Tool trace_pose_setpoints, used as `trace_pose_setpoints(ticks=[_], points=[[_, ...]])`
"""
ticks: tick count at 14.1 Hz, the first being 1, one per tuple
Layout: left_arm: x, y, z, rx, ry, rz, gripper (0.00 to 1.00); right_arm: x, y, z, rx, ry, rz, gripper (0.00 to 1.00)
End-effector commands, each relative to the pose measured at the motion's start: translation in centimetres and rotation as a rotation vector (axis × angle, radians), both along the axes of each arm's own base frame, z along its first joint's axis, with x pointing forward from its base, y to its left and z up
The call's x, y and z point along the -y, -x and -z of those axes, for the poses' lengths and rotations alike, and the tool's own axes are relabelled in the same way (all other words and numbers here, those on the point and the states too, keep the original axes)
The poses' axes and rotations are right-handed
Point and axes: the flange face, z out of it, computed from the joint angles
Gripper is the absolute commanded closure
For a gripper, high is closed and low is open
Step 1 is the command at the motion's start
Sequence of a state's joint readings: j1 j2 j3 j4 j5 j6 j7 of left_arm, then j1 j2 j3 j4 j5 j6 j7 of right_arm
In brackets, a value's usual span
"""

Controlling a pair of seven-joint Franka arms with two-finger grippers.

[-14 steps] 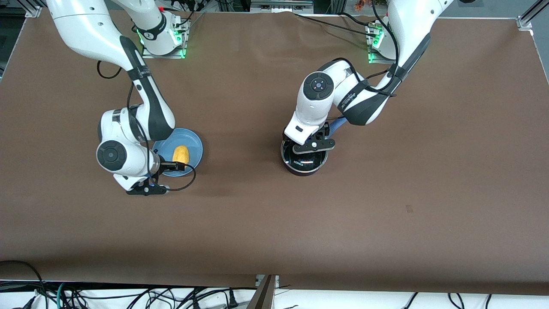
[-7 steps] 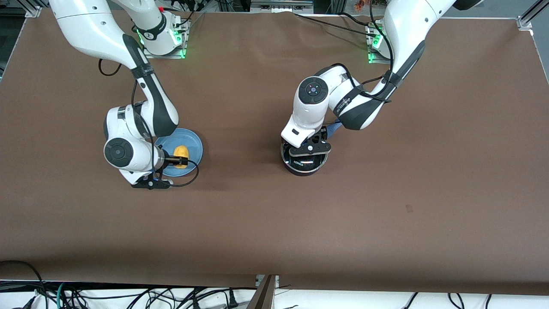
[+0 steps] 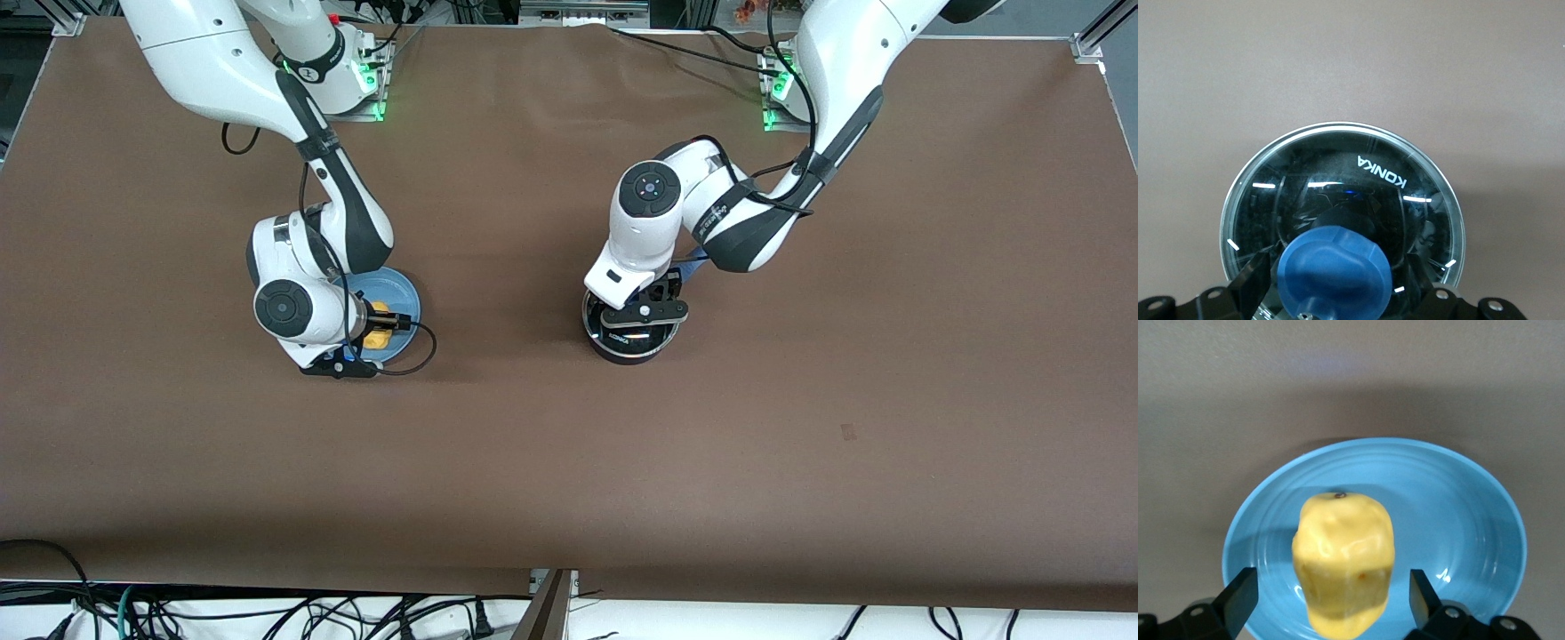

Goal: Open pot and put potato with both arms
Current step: 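Grasp the potato with the right gripper while the left gripper grasps the knob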

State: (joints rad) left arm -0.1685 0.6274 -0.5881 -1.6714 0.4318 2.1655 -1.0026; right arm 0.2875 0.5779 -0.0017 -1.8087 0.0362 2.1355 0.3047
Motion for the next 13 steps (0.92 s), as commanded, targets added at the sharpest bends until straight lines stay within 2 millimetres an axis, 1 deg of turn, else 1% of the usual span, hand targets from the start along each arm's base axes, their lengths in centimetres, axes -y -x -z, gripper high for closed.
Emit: trace_pose_setpoints(ticks=[1,2,3,5,6,7,8,10,11,12,13], points=[[-0.7,-1.1,-0.1,0.009,-0.014,0.061,0.36,0.1,0.4,0.1,0.006,-0.009,0.017,0.00],[-0.9,-1.2,-0.1,0.008,-0.015,0.062,0.50,0.2,0.4,0.5,0.006,-0.008,0.019,0.00],[-0.9,-1.2,-0.2,0.009,-0.016,0.062,0.61,0.3,0.5,1.0,0.002,-0.007,0.021,0.00],[-1.0,-1.3,-0.4,0.009,-0.017,0.058,0.90,0.3,0.4,1.0,0.005,-0.008,0.021,0.00],[-1.0,-1.3,-0.6,0.010,-0.015,0.054,0.97,0.5,0.3,0.9,0.008,-0.009,0.025,0.00],[-1.0,-1.3,-0.8,0.010,-0.014,0.053,1.00,0.6,0.2,1.0,0.012,-0.010,0.025,0.00],[-1.0,-1.3,-0.9,0.008,-0.009,0.047,1.00,0.6,0.1,0.9,0.020,-0.012,0.027,0.00],[-1.5,-1.5,-1.9,0.008,-0.018,0.039,1.00,0.8,0.2,1.2,0.017,-0.010,0.026,0.01],[-1.9,-2.0,-2.9,0.011,-0.024,0.028,1.00,0.8,0.1,1.2,0.019,-0.011,0.025,0.08],[-1.8,-1.7,-3.9,0.001,-0.026,0.024,1.00,0.8,0.1,1.3,0.017,-0.010,0.026,0.16],[-1.8,-1.9,-5.3,-0.008,-0.023,0.007,1.00,0.8,0.1,1.4,0.016,-0.010,0.026,0.22]])
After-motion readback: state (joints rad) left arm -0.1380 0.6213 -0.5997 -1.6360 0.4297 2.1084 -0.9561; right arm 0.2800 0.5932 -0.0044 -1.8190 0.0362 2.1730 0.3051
